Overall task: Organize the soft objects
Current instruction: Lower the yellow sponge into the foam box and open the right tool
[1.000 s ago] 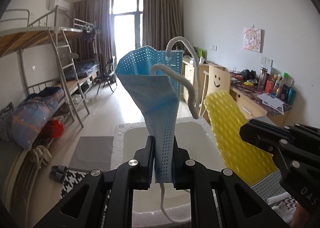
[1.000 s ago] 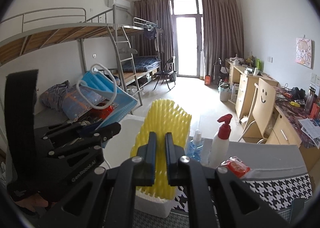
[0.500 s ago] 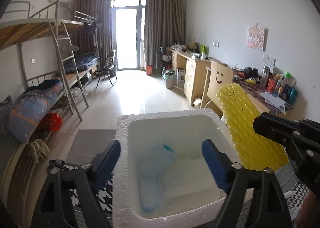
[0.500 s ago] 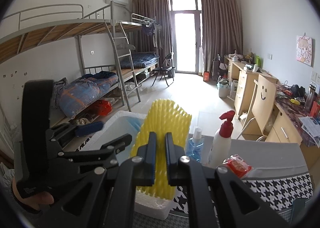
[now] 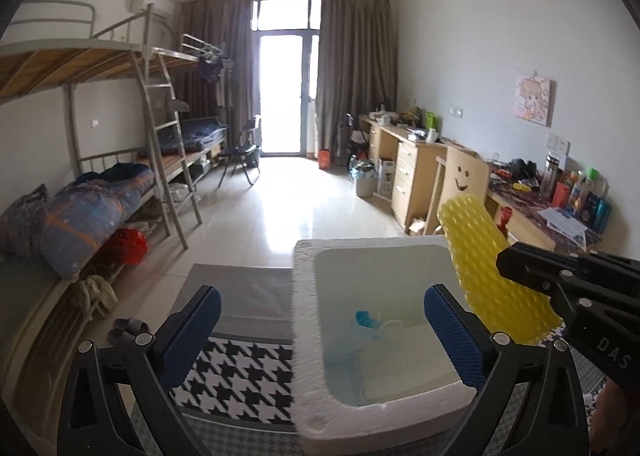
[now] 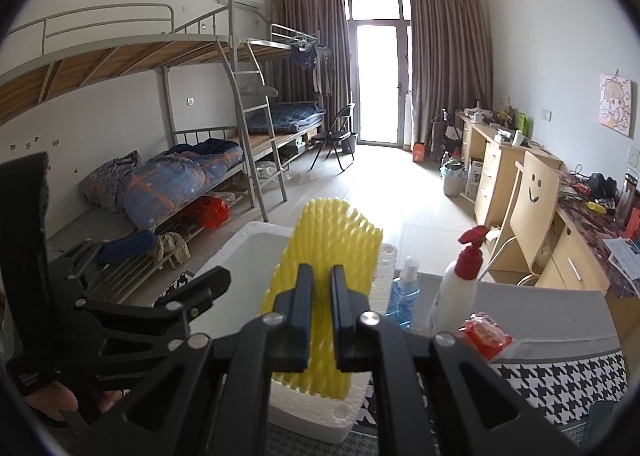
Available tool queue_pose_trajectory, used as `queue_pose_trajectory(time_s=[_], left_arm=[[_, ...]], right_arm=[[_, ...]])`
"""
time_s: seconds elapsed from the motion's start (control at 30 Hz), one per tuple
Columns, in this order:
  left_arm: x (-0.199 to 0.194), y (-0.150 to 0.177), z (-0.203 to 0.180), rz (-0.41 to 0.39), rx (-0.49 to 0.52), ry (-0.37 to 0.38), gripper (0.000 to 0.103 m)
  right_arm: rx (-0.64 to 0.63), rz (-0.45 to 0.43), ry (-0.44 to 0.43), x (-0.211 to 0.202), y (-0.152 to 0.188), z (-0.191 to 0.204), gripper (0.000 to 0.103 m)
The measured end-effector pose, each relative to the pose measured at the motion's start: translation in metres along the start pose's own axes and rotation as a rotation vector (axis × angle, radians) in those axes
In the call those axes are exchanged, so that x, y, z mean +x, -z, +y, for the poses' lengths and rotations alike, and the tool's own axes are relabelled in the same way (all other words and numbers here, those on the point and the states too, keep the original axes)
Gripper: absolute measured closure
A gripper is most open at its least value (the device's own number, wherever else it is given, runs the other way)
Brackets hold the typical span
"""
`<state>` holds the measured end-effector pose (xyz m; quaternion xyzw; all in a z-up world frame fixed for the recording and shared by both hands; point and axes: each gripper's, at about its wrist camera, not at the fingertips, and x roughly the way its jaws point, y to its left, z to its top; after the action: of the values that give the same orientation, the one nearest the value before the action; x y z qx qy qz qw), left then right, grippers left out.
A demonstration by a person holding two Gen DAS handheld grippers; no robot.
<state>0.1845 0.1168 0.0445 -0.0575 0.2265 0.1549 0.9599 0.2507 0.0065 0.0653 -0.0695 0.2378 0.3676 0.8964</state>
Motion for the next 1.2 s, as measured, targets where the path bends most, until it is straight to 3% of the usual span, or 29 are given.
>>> queue_pose_trajectory(time_s=[0.5,0.57,0.63,0.73,1.0,1.2], left_arm=[[-0.014,0.014,0.022,-0.014,-0.019,-0.037,0.001],[-0.015,0.015,0.023,-0.014,-0.019,-0.037,0.001],[-0.016,0.016,0.025,-0.017,-0.018,-0.037,0.001],[-0.016,0.016,0.026,-0.017,-0.017,-0.038,0.001],[-0.020,0.018,0.028,-0.018,-0.013,-0.028,0.001],[-0.030,0.017,0.019,-0.035,-0.003,-0.016,0.001]], right_arm=[[0.005,0.052,-0.032,0.027,0.002,0.001,0.091],[0.004,0.070,-0.040,0.031,0.002,0.001,0.086],[0.014,0.084,-0.043,0.033,0.003,0.000,0.063],[0.034,0.075,-0.053,0.028,0.004,-0.001,0.046],[0.029,0.046,-0.039,0.014,0.003,0.001,0.042],[0.060,0.026,-0.038,0.000,0.005,-0.004,0.029]])
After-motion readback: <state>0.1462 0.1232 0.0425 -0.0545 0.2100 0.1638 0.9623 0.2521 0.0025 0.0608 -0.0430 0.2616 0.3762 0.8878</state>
